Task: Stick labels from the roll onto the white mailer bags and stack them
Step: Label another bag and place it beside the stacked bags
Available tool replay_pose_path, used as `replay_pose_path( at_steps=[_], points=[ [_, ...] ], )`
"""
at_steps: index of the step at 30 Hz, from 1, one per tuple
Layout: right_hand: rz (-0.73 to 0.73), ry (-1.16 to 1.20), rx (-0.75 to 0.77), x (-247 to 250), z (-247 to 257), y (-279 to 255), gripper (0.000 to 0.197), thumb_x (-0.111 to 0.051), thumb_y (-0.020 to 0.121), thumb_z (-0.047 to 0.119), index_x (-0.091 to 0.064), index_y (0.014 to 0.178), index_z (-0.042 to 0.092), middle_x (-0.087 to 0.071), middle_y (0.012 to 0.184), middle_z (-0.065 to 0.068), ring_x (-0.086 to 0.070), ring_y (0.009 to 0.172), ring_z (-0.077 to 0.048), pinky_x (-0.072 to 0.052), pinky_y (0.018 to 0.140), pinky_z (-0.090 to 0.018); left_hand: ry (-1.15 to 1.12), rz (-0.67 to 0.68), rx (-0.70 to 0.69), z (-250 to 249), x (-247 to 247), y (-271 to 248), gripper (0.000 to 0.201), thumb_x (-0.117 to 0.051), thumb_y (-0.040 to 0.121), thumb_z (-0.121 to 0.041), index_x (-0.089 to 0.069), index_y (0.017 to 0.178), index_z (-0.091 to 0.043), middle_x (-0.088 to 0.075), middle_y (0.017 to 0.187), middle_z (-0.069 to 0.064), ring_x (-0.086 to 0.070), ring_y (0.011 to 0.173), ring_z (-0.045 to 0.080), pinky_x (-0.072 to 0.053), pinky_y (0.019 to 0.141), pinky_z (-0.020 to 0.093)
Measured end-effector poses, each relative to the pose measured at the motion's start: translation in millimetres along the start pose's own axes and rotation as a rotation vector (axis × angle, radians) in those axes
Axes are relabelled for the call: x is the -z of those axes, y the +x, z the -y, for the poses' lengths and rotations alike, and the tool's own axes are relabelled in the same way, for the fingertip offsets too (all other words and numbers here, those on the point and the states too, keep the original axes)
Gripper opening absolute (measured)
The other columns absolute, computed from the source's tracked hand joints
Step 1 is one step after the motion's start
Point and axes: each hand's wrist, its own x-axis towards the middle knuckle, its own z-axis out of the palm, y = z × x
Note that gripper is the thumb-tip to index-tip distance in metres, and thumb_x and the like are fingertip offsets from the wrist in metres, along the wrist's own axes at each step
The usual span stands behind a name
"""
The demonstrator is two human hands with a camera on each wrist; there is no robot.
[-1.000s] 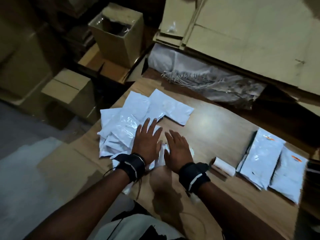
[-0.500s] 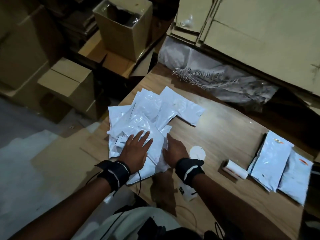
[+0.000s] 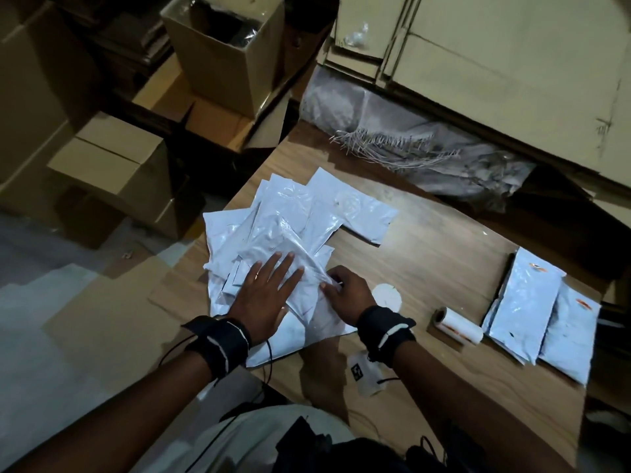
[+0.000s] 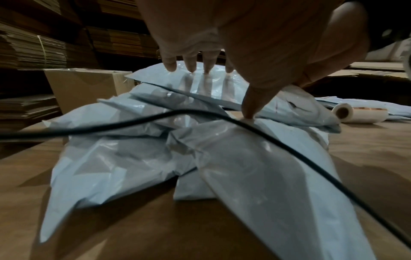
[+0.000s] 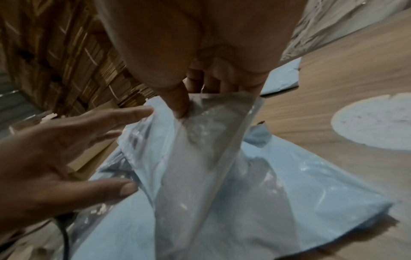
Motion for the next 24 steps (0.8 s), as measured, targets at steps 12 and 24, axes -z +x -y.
replay_pose_path(
  at_steps=[12,24],
  points=[
    [-0.068,0.578,-0.103,43,-13,-47,0.017,-0.069,0.090,0.017,-0.064,0.104,0.010,-0.073,0.089,-0.002,-0.067,0.066,0.001,-0.049,0.055,-0.013,0.039,-0.150,-0.313,-37,12,40,0.046,-0.032,0.099,-0.011,-0.052,0.140,-0.018,-0.040,0.153,0.007,-0.038,0.140,0.033,-0.034,0.110,0.053],
    [-0.372,0.563,-0.173,46,-114,-130,0.010,-0.073,0.086,0.016,-0.066,0.091,0.013,-0.073,0.090,-0.005,-0.068,0.081,-0.018,-0.050,0.067,-0.025,-0.127,-0.159,-0.412,-104,-7,49,0.047,-0.035,0.094,-0.011,-0.049,0.140,-0.014,-0.041,0.150,0.014,-0.045,0.134,0.039,-0.042,0.100,0.053]
  ],
)
